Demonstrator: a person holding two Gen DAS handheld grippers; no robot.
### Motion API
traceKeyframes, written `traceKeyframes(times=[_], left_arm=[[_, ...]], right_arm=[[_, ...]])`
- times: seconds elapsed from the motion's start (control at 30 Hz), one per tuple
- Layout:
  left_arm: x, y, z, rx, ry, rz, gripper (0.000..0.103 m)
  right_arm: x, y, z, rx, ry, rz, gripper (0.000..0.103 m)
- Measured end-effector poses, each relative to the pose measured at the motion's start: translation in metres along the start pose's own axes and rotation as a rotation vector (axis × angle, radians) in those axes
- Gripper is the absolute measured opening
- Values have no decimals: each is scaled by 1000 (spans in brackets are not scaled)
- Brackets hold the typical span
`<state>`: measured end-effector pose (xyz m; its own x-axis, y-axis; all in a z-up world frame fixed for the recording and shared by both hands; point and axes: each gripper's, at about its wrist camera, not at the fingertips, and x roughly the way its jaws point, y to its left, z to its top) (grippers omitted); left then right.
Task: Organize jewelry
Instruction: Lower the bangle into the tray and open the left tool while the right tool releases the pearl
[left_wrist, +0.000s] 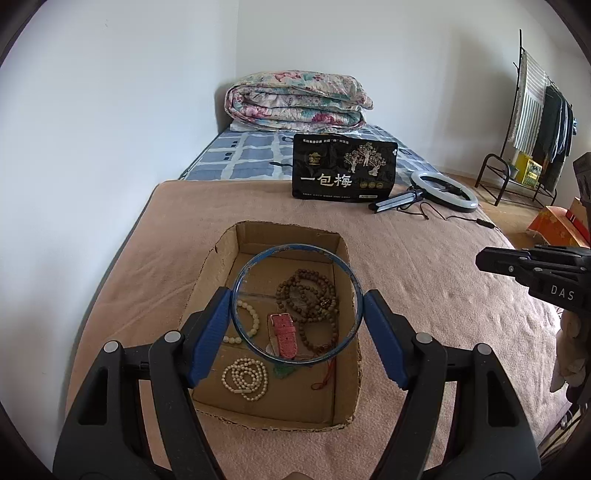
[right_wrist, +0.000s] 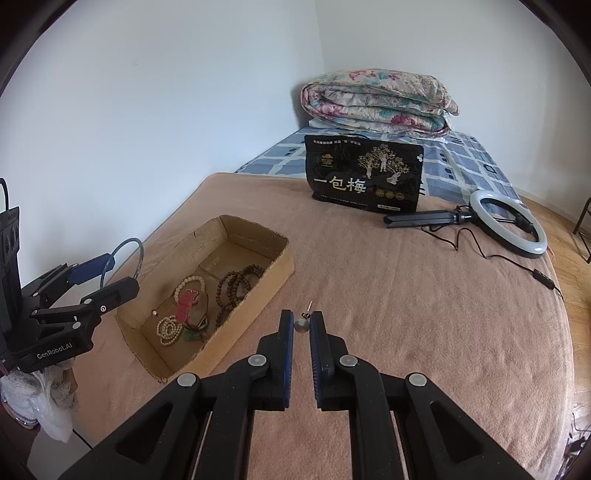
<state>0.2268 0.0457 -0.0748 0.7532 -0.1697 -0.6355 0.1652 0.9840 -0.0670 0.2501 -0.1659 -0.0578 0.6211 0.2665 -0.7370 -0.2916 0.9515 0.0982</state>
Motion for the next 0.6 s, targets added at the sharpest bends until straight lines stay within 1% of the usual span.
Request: traceKeyframes(times=[0.23,0.4,0.6], left_arm=[[9,13,2,-9,2,14,74],[11,17,1,1,-7,27,74],[17,21,0,7,1,27,74]], right_arm=[[32,20,23,-31,8,38,6],[55,33,38,-49,17,74,6],[82,47,51,-67,30,102,7]])
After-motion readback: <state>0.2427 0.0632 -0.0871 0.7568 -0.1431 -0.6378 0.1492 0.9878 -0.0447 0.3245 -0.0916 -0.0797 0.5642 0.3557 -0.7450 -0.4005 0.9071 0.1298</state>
